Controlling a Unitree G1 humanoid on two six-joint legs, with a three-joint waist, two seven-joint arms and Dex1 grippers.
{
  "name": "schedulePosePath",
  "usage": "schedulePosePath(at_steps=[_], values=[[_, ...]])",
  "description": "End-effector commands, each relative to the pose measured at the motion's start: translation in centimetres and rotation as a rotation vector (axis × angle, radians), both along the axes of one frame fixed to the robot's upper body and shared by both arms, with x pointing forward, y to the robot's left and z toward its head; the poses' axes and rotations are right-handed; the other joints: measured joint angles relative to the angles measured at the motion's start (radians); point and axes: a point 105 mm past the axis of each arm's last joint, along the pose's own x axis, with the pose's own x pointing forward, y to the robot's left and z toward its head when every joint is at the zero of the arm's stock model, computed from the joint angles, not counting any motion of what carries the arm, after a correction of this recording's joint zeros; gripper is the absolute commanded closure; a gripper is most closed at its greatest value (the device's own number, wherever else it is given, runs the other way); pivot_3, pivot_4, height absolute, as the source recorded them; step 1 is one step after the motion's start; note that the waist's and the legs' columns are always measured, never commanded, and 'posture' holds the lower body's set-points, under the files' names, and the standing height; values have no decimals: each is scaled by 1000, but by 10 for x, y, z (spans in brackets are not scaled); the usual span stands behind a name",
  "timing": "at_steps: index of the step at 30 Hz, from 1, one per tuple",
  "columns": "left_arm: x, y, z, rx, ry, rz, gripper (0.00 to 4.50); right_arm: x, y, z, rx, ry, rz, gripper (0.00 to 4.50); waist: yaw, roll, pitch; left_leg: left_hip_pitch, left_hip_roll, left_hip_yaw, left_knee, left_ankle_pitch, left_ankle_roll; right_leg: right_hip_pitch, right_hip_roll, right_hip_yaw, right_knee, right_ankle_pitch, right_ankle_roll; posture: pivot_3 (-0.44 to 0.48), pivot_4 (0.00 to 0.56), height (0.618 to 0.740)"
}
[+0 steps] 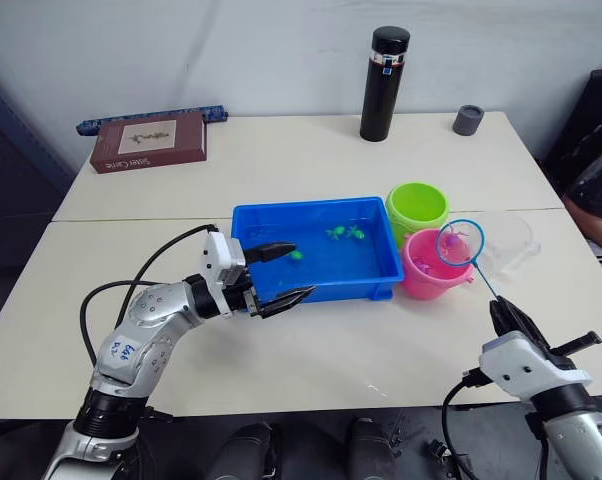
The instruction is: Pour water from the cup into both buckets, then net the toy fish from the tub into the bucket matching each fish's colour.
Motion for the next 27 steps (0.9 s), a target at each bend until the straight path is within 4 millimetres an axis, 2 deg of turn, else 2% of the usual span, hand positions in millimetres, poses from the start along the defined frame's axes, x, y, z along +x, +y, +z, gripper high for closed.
schedulePosePath(at_steps=[1, 9, 16, 18, 21, 23, 27], values=[[-5, -3, 7, -9, -40, -10, 39, -1, -9, 11, -112, -64, -13, 4500, -4, 0, 0, 1, 0, 0, 0, 0, 0, 2, 0, 0, -1, 0, 0, 0, 150, 740], [-5, -2, 7, -10, -41, 0, 39, 9, 0, 13, -291, -108, 79, 4500, -8, 0, 0, 1, 0, -1, 0, 0, 0, 2, 0, 0, -1, 0, -1, 0, 150, 740], [-5, -1, 7, -12, -40, 12, 39, 17, -8, 19, -301, -125, 57, 4500, -8, 0, 0, 1, 0, -1, 0, 0, 0, 2, 0, 0, -1, 0, 0, 0, 150, 740], [-4, 1, 6, -11, -38, 28, 39, 24, -5, 36, -220, -176, 57, 4500, -10, 0, 0, 1, 0, 0, 0, 0, 0, 2, 0, 0, -1, 0, 0, 0, 150, 740], [-1, 6, 6, -10, -41, 68, 39, 36, 12, 62, -53, -228, 111, 4500, -18, 0, 0, 2, 1, 0, 1, 0, 0, 2, 0, 1, -1, 1, 1, 0, 150, 740], [2, 9, 5, -7, -40, 100, 39, 41, 21, 68, 20, -218, 142, 4500, -13, 0, 0, 3, 1, 0, 1, 0, 0, 2, 0, 1, 0, 1, 1, 0, 150, 740], [9, 19, -2, 8, -9, 207, 39, 59, 54, 83, 239, -190, 238, 4500, -9, 0, 0, 2, 1, -2, 0, 1, -1, 2, 1, 0, 2, 0, 0, 0, 150, 740]])
